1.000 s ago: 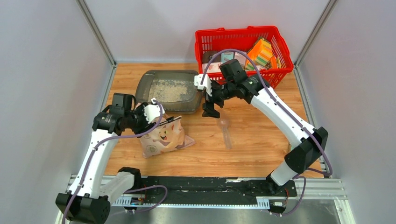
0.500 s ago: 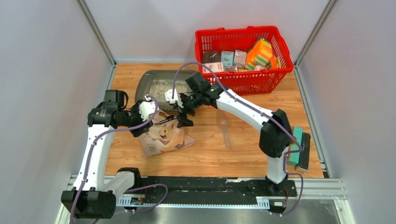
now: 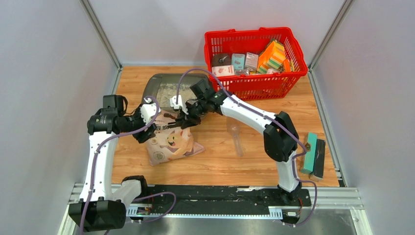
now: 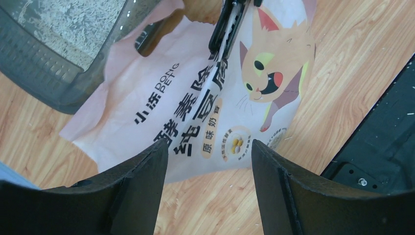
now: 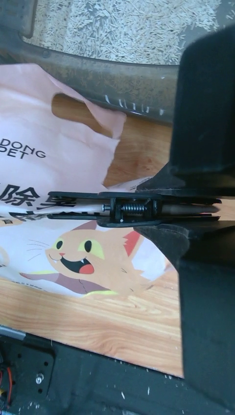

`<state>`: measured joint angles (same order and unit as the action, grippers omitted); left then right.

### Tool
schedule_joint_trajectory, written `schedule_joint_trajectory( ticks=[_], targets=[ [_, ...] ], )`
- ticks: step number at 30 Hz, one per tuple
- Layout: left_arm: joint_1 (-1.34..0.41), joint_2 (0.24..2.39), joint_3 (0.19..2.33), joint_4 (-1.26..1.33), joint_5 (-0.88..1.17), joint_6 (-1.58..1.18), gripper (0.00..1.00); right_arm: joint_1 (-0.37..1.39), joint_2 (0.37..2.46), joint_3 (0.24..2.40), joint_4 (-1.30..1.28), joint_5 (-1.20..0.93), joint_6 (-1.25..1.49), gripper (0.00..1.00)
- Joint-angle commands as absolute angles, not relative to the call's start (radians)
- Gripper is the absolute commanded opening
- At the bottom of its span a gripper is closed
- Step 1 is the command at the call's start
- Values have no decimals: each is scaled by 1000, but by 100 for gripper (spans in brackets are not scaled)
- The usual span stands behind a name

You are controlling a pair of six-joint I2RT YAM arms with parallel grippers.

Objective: Fill the litter box with clean litter

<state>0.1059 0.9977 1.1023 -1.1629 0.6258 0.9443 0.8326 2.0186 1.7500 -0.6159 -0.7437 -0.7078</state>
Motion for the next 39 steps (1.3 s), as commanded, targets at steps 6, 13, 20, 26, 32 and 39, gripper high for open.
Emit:
schedule_joint_trajectory(
  ticks=[6,13,20,26,32,39],
  targets=[
    [109,1173,1215,-1245,805,1169,70,801,1870,1784,-752,-798,-735,0],
    [101,1279,1166,-1187,788,1213,67,787,1862,1784,-775,-767,-736,0],
    [98,1293,1108,-1198,798,1233,51,603,1745,1668,-957,-726,-819,1],
    [87,1278,1074,-1157,831,1164,26,407,1614,1413,-1000,-540,-853,2],
    [61,1250,1051,-1120,854,1082,12,177,1530,1148,-899,-341,-778,4],
    [44,1232,1029,-1115,856,1042,2,144,1465,866,-643,-112,-752,21]
  ],
)
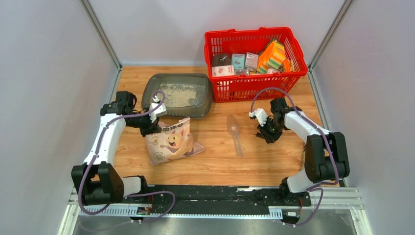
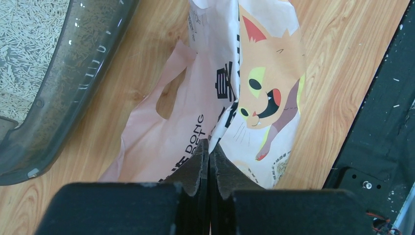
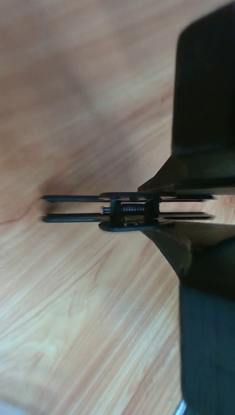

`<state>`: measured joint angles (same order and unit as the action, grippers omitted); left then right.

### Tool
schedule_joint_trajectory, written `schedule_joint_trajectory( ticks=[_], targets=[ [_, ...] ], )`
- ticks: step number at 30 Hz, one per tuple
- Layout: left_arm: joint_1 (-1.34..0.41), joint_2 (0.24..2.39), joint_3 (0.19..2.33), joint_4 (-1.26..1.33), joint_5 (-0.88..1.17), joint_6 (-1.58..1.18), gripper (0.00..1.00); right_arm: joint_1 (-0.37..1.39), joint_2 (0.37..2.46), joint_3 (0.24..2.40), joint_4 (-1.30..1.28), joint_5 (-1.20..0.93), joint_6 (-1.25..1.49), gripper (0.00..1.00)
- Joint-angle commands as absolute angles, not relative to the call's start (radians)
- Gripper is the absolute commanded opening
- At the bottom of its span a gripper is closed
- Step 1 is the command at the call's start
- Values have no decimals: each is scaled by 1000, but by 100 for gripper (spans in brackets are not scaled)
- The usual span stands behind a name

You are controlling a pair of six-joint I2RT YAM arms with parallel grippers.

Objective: Fill the litter box with clean litter

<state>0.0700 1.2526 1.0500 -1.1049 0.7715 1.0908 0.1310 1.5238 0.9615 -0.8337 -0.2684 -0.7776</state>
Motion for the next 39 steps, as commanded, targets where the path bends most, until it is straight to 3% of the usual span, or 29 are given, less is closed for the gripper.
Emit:
schedule_joint_trajectory(
  ticks=[1,2,5,12,17,22,25,34,36,39],
  targets=[
    [44,1230,1028,-1115,859,1037,1,144,1463,861,-628,-106,-746,33],
    [44,1226,1028,-1115,861,1032,0,144,1454,865,-638,-107,-742,52],
    [46,1204,1020,-1114,864,1016,0,144,1405,948,-728,-159,-742,77],
    [40,1148,1009,-1075,891,933,0,254,1359,1294,-917,-629,-642,94],
    [23,1027,951,-929,876,806,0,426,1456,1422,-760,-655,-431,100],
    [-31,855,824,-793,818,732,0,554,1671,1495,-667,-751,-214,100],
    [-51,801,781,-752,801,690,0,616,1809,1586,-712,-886,-236,100],
    [-55,767,765,-719,784,634,0,732,1977,1727,-635,-972,-227,99],
    [-55,773,765,-704,788,614,0,738,1997,1753,-634,-997,-238,96],
    [-57,785,772,-683,787,577,0,738,2003,1759,-634,-1014,-251,71]
  ],
)
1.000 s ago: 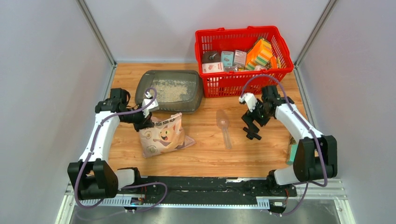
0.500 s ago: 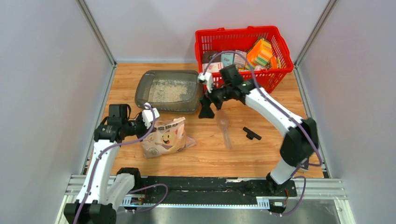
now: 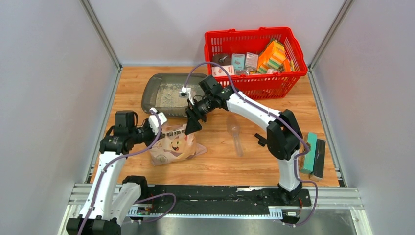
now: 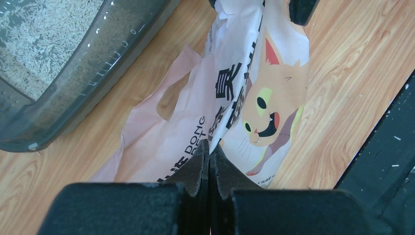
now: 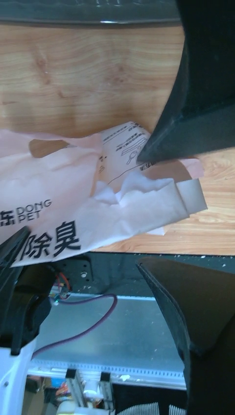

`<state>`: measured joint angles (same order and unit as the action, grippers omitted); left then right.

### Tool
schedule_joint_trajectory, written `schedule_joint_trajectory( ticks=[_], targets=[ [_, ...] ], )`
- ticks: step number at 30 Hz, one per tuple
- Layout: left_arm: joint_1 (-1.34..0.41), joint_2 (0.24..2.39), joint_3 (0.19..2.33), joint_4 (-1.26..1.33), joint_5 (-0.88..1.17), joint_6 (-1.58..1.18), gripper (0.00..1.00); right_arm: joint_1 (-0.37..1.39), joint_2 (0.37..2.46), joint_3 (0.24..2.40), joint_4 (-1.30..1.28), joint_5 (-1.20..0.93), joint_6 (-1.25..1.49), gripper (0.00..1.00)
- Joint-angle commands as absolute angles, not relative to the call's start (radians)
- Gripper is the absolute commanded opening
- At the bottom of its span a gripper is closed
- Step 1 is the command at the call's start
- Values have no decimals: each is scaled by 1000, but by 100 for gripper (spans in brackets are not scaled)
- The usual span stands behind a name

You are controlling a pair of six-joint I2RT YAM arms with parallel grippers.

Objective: Fill the litter box with clean litter

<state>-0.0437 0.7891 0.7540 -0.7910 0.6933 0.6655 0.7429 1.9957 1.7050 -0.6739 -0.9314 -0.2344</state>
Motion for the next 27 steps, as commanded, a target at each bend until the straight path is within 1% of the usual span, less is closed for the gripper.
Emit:
schedule_joint_trajectory(
  ticks=[1,2,3,4,5,6,7,8,9,10,11,13,18,19,21,24,27],
  targets=[
    [-57,788,775,-677,785,565,0,738,2003,1758,-634,-1012,-255,53],
    [-55,790,782,-667,782,543,1,738,2002,1752,-632,-1009,-256,45],
    [-57,788,790,-658,772,523,5,738,1997,1747,-630,-1002,-259,38],
    [-57,788,798,-650,738,499,11,738,1990,1743,-629,-996,-267,30],
    [-55,790,823,-646,723,455,28,739,1985,1737,-627,-988,-275,27],
    [-55,788,840,-646,710,430,36,739,1979,1730,-629,-974,-285,23],
    [-55,787,857,-647,674,405,44,739,1971,1729,-638,-965,-311,16],
    [-55,781,894,-647,646,341,53,745,1967,1726,-641,-953,-325,13],
    [-55,781,914,-647,615,306,57,749,1965,1726,-646,-937,-342,11],
    [-55,775,931,-655,539,276,60,752,1962,1727,-658,-931,-366,8],
    [-55,770,960,-661,487,217,64,755,1959,1730,-660,-927,-376,6],
    [-54,770,980,-692,338,140,67,759,1945,1732,-660,-908,-402,1],
    [-14,793,996,-781,125,6,69,775,1904,1741,-660,-867,-440,0],
    [30,802,996,-811,118,-47,70,776,1896,1738,-657,-862,-448,0],
    [58,837,988,-831,130,-86,70,782,1885,1735,-660,-850,-471,0],
    [84,879,970,-810,156,-132,71,785,1876,1730,-661,-844,-477,0],
    [92,910,959,-761,227,-164,71,787,1871,1726,-663,-838,-480,0]
  ],
)
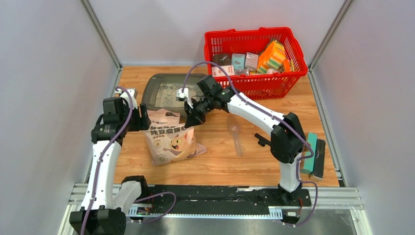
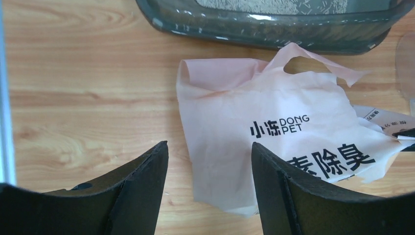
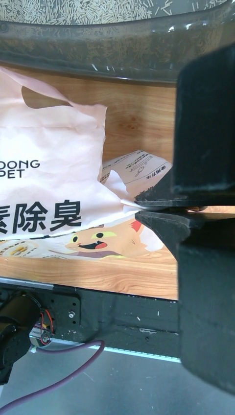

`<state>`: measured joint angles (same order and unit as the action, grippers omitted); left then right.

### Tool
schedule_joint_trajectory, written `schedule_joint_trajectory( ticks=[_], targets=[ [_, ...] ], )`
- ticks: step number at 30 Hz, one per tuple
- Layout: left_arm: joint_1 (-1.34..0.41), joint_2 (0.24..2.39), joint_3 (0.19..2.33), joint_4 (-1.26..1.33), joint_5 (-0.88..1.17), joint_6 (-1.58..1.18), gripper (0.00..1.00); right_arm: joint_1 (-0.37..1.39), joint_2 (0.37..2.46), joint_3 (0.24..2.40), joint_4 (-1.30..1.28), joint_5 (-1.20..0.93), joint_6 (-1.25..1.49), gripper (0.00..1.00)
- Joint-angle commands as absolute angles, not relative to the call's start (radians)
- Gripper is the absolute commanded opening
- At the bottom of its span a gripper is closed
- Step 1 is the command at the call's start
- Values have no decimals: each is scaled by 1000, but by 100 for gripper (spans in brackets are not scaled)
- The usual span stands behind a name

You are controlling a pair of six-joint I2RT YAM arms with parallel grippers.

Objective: Fill the litter box with clean litter

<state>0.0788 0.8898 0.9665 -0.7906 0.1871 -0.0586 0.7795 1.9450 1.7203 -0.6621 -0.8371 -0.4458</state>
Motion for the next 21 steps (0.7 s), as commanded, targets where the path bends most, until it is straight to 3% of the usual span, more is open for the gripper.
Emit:
schedule_joint_trajectory(
  ticks=[1,5,11,13,14,15,18,21],
  targets=[
    [92,931,956,-737,312,-170,69,787,1867,1723,-664,-838,-482,0],
    [94,997,953,-726,377,-224,60,788,1861,1718,-663,-828,-483,0],
    [103,934,925,-657,523,-173,28,782,1832,1709,-661,-775,-445,2],
    [104,863,887,-583,612,-156,19,756,1813,1701,-635,-758,-353,13],
    [103,833,871,-556,633,-156,15,746,1795,1703,-631,-774,-315,24],
    [103,804,853,-501,673,-155,8,732,1789,1704,-618,-770,-280,49],
    [103,680,770,-427,719,-147,0,681,1778,1720,-592,-726,-120,77],
    [103,580,689,-400,738,-144,0,654,1805,1735,-578,-759,-46,85]
  ],
)
